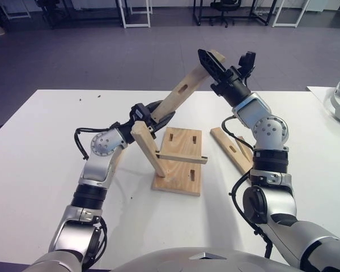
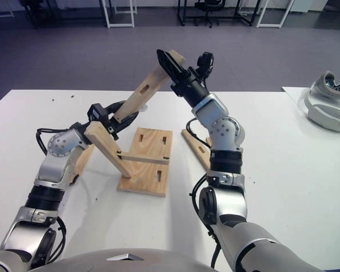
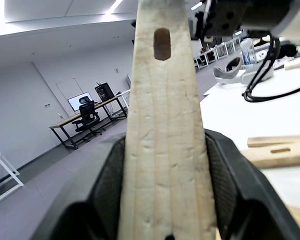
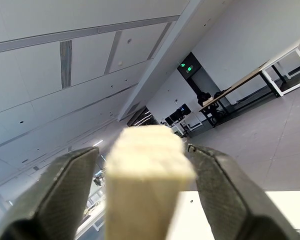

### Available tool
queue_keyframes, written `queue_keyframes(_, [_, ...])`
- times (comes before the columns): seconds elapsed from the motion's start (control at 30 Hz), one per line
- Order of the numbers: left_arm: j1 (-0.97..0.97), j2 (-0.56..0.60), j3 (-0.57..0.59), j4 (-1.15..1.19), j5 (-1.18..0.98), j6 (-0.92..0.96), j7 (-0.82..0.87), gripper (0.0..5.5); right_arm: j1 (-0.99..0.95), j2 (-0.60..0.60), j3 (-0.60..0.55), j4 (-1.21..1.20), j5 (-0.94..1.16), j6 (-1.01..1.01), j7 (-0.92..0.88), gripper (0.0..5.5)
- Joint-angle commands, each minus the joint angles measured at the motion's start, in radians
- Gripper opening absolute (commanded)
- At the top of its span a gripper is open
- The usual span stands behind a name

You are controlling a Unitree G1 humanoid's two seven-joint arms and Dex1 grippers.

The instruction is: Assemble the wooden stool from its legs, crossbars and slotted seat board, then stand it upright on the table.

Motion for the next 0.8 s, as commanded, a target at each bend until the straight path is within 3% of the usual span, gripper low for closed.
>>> queue_keyframes(0.03, [-0.049,0.012,0.006,0.030,0.022,-0.041,-0.004,2.06,0.008,-0.009,0.003,-0.021,0.026,0.050,-0.008,2.59])
queue_keyframes(0.33, [-0.040,0.021,0.000,0.037,0.032,-0.058,-0.029,2.06,0.017,-0.015,-0.022,-0.021,0.019,0.021,-0.031,1.05])
queue_keyframes(0.4, [-0.039,0.017,0.009,0.044,0.037,-0.039,-0.009,2.58,0.043,-0.031,-0.037,-0.007,-0.031,-0.038,-0.060,1.01])
queue_keyframes(0.53, [0.052,0.049,0.064,0.046,0.080,0.014,0.083,3.32,0.297,-0.046,-0.112,-0.225,0.042,0.012,-0.126,1.00])
queue_keyframes(0.63, [0.249,0.083,0.077,-0.058,0.128,0.091,0.141,3.76,0.551,-0.036,-0.189,-0.470,0.190,0.094,-0.246,1.00])
queue_keyframes(0.8, [0.530,0.111,0.023,-0.253,0.272,0.248,0.229,3.76,0.858,-0.045,-0.237,-0.713,0.414,0.150,-0.444,1.00])
